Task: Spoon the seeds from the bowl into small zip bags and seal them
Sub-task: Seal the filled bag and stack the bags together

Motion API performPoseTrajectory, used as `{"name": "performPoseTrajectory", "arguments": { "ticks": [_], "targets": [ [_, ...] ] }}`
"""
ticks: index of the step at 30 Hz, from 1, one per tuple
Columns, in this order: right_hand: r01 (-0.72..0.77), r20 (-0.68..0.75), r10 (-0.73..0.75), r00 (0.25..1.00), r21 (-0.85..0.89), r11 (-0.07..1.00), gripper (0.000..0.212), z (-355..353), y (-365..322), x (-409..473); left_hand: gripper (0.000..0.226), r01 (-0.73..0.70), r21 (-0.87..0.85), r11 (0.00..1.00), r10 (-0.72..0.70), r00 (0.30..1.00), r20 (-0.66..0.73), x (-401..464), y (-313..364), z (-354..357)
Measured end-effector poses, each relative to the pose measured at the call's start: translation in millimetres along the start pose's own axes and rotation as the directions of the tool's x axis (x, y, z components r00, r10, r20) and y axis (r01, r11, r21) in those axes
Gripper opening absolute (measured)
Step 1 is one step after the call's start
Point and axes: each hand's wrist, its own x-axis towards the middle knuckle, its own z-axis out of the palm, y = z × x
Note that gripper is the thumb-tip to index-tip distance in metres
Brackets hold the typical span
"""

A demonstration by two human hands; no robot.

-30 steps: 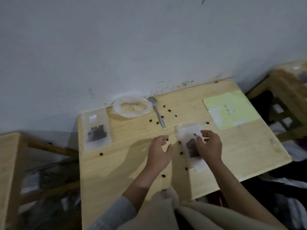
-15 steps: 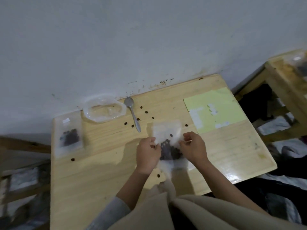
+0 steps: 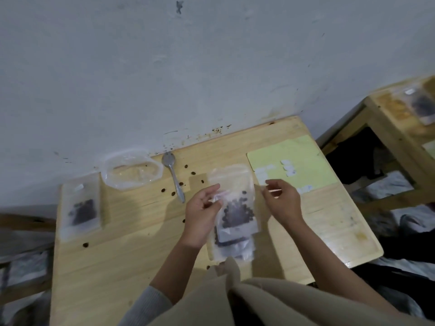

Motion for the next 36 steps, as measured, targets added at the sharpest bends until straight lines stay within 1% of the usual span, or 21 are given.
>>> {"name": "performPoseTrajectory", "arguments": {
  "ticks": [2,4,6,8,11,15,17,18,21,23,25,27,29,33,36],
  "targets": [
    [-0.039,-0.124,0.039,0.992,-0.005,0.999,0.021,-14,7,28,0.039,-0.017,-0.004,1.000,0.017,1.000,-0.012,4,1,2],
    [-0.061,-0.192,0.050,0.980,-0.050,0.997,0.027,-26,13,56,0.037,-0.038,-0.020,0.999,0.037,0.999,-0.018,7,4,3],
    [-0.076,-0.181,0.046,0.982,-0.163,0.984,0.032,-32,20,81,0.033,-0.048,-0.056,0.997,0.046,0.998,-0.029,9,7,4],
    [-0.098,-0.156,0.058,0.986,-0.264,0.959,0.026,-31,23,100,0.033,-0.065,-0.057,0.996,0.063,0.997,-0.037,13,12,6],
    [-0.151,-0.154,0.107,0.982,-0.309,0.939,0.020,-25,21,113,0.035,-0.083,-0.060,0.995,0.081,0.996,-0.031,17,18,7],
    [-0.178,-0.162,0.125,0.979,-0.366,0.913,0.017,-21,17,118,0.042,-0.092,-0.079,0.993,0.090,0.995,-0.035,19,23,8],
    [-0.164,-0.162,0.115,0.980,-0.332,0.929,0.017,-23,13,115,0.047,-0.085,-0.084,0.993,0.082,0.996,-0.030,19,22,6],
    [-0.148,-0.165,0.103,0.981,-0.287,0.946,0.017,-25,9,111,0.049,-0.082,-0.080,0.993,0.080,0.996,-0.028,19,21,5],
    [-0.066,-0.168,0.054,0.984,-0.068,0.995,0.015,-29,-15,87,0.052,-0.089,-0.064,0.994,0.088,0.996,-0.022,16,20,3],
    [-0.001,-0.118,0.013,0.993,0.101,0.995,0.009,-27,-38,60,0.053,-0.086,-0.063,0.994,0.085,0.996,-0.023,12,21,2],
    [0.053,-0.030,-0.048,0.998,0.241,0.969,0.008,-21,-62,27,0.053,-0.087,-0.051,0.995,0.086,0.996,-0.028,8,22,2],
    [0.103,0.039,-0.123,0.992,0.329,0.939,0.008,-10,-80,-3,0.051,-0.106,-0.038,0.994,0.104,0.994,-0.044,2,24,3],
    [0.146,0.047,-0.172,0.984,0.336,0.931,0.009,2,-90,-24,0.047,-0.150,-0.007,0.989,0.149,0.986,-0.069,-4,30,3],
    [0.185,0.007,-0.198,0.980,0.322,0.928,0.010,20,-98,-43,0.036,-0.251,0.020,0.968,0.251,0.962,-0.108,-21,40,-3],
    [0.216,0.026,-0.235,0.972,0.304,0.928,0.012,28,-107,-57,0.021,-0.280,-0.006,0.960,0.275,0.944,-0.182,-31,43,-15]
  ]
}}
